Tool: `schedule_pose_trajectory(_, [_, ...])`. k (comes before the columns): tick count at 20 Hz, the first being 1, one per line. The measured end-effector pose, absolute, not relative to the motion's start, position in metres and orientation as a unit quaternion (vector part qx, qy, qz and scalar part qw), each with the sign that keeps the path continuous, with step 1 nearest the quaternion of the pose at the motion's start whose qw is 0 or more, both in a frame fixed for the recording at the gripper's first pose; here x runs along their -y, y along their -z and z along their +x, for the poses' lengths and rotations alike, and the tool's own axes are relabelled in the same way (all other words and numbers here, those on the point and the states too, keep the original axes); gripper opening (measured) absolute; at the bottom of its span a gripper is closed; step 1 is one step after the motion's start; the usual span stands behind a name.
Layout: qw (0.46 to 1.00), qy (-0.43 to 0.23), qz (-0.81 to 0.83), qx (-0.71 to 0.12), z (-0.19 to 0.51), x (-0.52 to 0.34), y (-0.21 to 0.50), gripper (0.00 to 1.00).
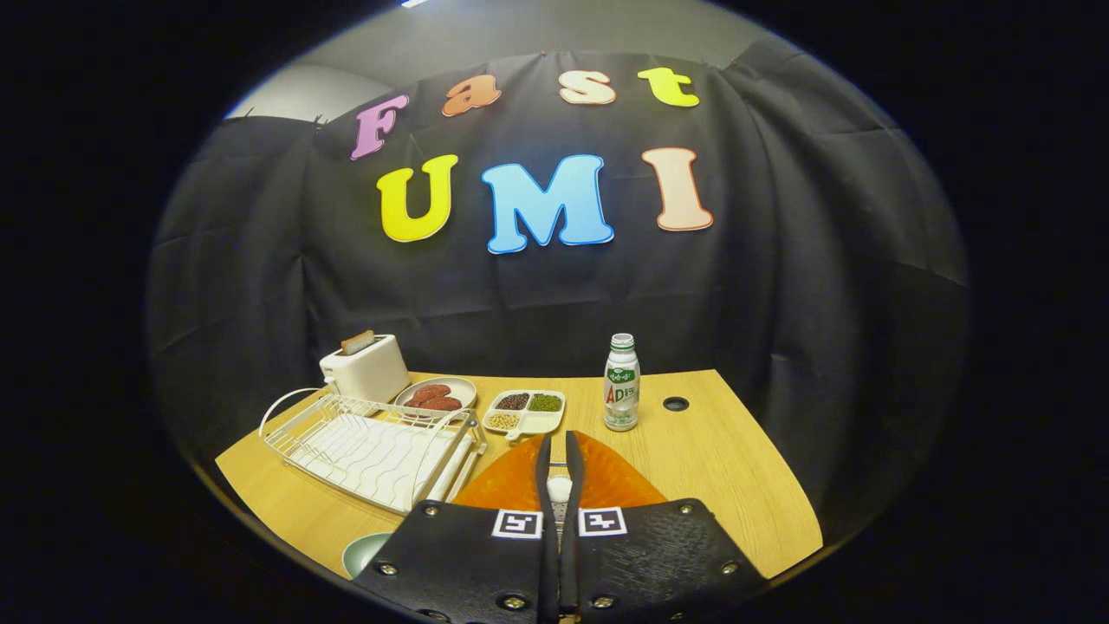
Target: Take the plate from the dish rack, then take the spoon from the basket and place it into the plate.
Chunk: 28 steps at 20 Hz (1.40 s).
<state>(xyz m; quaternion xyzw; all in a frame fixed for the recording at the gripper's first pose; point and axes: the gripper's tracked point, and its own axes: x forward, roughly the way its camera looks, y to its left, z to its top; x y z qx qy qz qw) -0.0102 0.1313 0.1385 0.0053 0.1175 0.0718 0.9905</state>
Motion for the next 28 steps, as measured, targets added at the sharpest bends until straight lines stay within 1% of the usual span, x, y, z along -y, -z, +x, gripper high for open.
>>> schedule_pose_trajectory(6, [0.987, -0.09, -0.012, -0.133, -0.037, -0.145, -0.161, 0.01])
schedule_pose_trajectory(10, [0.984, -0.12, 0.001, -0.128, -0.056, -0.171, -0.173, 0.01])
schedule_pose_trajectory(16, [0.977, -0.151, -0.003, -0.149, -0.075, -0.204, -0.164, 0.01])
schedule_pose_trajectory(28, [0.951, -0.212, -0.018, -0.225, -0.099, -0.264, -0.109, 0.01])
